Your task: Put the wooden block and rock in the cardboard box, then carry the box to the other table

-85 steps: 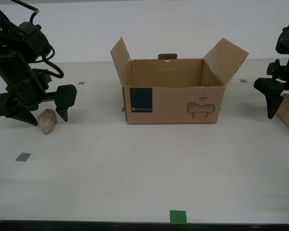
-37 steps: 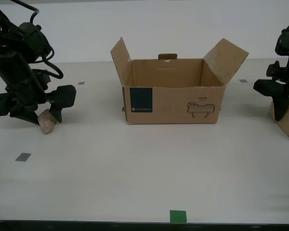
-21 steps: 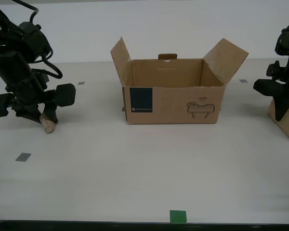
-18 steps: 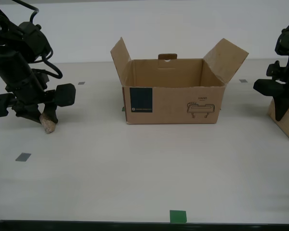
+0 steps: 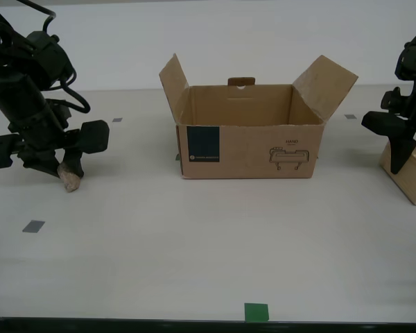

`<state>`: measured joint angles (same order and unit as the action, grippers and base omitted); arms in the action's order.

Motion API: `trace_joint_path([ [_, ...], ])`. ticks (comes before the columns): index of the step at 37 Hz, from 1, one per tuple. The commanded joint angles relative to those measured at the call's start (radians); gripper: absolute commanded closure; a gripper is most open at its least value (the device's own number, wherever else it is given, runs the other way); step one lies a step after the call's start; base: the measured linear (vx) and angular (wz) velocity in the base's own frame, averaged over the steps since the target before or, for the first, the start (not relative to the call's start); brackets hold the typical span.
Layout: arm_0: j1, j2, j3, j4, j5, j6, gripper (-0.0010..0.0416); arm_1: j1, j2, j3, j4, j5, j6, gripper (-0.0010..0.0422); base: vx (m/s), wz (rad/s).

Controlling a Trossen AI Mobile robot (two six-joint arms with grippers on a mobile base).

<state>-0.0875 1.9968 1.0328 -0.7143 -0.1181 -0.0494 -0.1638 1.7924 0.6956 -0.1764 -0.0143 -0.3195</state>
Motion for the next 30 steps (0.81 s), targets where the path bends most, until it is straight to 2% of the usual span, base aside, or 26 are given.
trace_joint_path([
  [1,0.000,-0.001,0.000,-0.002,-0.006,-0.002,0.0406,-0.001,0.001,0.005,-0.013,-0.003,0.005,0.0413,0.000,0.000],
  [13,0.002,-0.023,0.004,-0.019,-0.006,-0.002,0.0406,-0.001,-0.008,0.064,-0.057,0.005,0.016,0.0413,0.000,0.000],
  [30,0.002,-0.227,0.004,-0.051,-0.006,-0.002,0.0406,-0.001,-0.106,0.258,-0.205,0.005,0.067,0.0413,0.000,0.000],
])
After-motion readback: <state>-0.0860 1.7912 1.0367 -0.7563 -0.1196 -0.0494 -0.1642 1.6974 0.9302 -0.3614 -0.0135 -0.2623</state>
